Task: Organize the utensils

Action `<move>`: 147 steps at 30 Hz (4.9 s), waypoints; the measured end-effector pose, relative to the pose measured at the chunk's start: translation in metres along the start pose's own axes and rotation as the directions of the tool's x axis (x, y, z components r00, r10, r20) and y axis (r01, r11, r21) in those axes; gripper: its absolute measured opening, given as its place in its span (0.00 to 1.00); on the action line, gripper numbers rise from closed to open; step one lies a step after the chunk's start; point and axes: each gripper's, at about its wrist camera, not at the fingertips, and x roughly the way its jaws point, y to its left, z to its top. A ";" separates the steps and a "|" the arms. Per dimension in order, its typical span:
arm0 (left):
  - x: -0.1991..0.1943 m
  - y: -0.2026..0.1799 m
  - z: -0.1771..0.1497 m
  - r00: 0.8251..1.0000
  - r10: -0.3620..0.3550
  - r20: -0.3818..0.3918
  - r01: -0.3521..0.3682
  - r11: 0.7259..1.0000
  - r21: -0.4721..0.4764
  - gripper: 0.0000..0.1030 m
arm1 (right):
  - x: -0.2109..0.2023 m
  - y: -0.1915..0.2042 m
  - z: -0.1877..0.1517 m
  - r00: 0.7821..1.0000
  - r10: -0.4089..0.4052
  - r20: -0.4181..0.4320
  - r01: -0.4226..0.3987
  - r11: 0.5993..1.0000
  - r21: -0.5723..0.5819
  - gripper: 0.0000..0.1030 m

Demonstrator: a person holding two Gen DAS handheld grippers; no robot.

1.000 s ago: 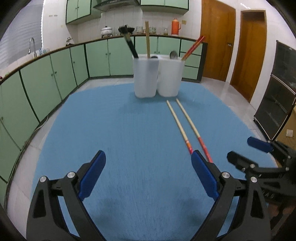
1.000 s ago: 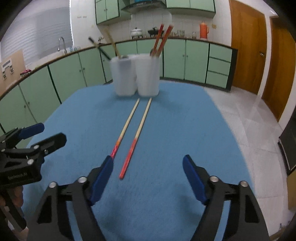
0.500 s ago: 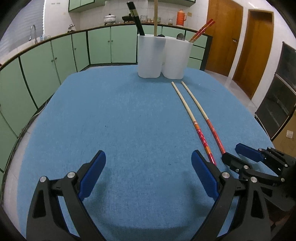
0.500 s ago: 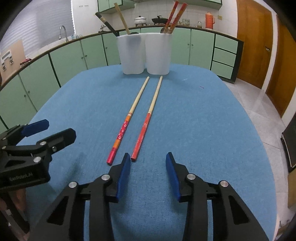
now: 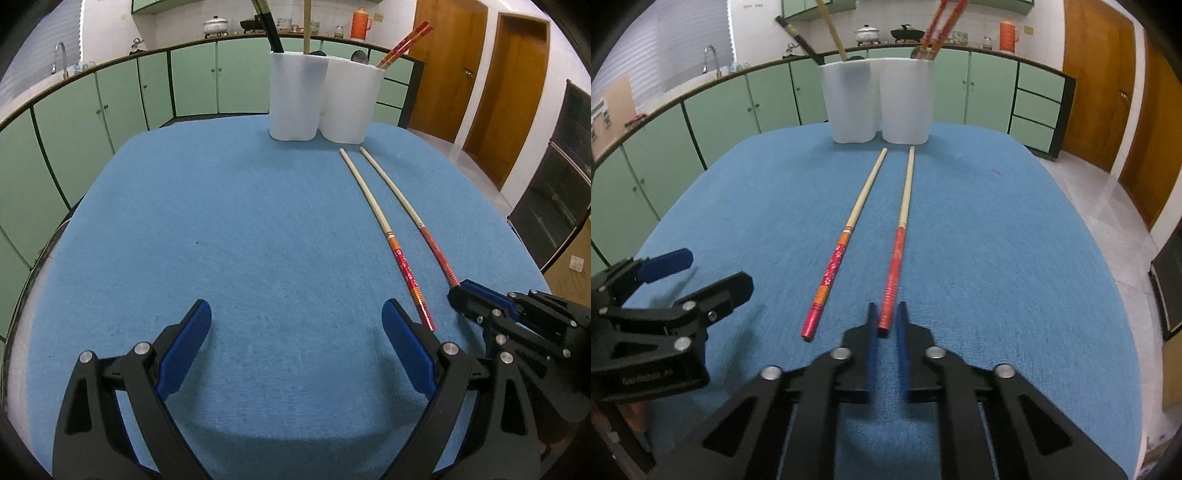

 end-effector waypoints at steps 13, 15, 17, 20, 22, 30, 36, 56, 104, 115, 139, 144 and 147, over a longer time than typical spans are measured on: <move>-0.001 -0.022 0.001 0.999 -0.036 0.024 0.036 0.999 0.010 0.87 | -0.006 -0.047 0.004 0.999 -0.049 0.010 0.048 0.991 0.123 0.06; 0.000 -0.029 0.001 0.998 -0.054 0.021 0.053 0.998 0.014 0.78 | -0.007 -0.055 0.005 0.998 -0.063 0.012 0.061 0.988 0.140 0.06; 0.003 -0.037 0.002 0.997 -0.075 0.006 0.075 0.997 0.019 0.75 | -0.009 -0.063 0.005 0.997 -0.074 0.015 0.071 0.985 0.156 0.06; 0.006 -0.046 0.001 0.995 -0.097 -0.009 0.097 0.995 0.025 0.73 | -0.012 -0.070 0.005 0.996 -0.084 0.023 0.079 0.983 0.165 0.06; 0.008 -0.053 0.000 0.993 -0.112 -0.026 0.113 0.993 0.033 0.70 | -0.014 -0.074 0.005 0.996 -0.089 0.028 0.083 0.983 0.164 0.06; 0.014 -0.074 -0.005 0.995 -0.081 -0.054 0.086 0.992 0.090 0.47 | -0.016 -0.079 0.003 0.996 -0.077 0.035 0.070 0.983 0.172 0.06; 0.014 -0.072 -0.006 0.997 -0.063 -0.049 0.067 0.994 0.086 0.05 | -0.019 -0.081 0.002 0.997 -0.071 0.035 0.064 0.983 0.175 0.06; -0.052 -0.053 0.045 0.998 -0.020 0.053 0.014 0.994 0.109 0.05 | -0.074 -0.072 0.036 0.993 -0.097 0.069 0.094 0.995 0.040 0.06; -0.160 -0.052 0.239 0.872 -0.044 0.488 -0.011 0.994 0.109 0.05 | -0.180 -0.039 0.268 0.867 0.110 0.485 -0.057 0.991 -0.121 0.05; -0.112 -0.024 0.267 0.922 -0.020 0.387 -0.016 0.996 0.091 0.05 | -0.114 -0.039 0.292 0.902 0.081 0.423 -0.050 0.995 -0.082 0.05; -0.017 -0.011 0.268 0.965 -0.030 0.260 0.018 0.999 0.050 0.28 | -0.034 -0.037 0.282 0.950 0.043 0.310 -0.013 0.995 -0.097 0.09; -0.023 -0.012 0.263 0.961 -0.038 0.273 0.028 0.999 0.042 0.36 | -0.038 -0.037 0.276 0.947 0.028 0.321 0.003 0.995 -0.095 0.35; -0.036 -0.013 0.262 0.952 -0.041 0.302 0.030 0.999 0.039 0.45 | -0.050 -0.040 0.270 0.938 0.019 0.346 0.016 0.995 -0.098 0.43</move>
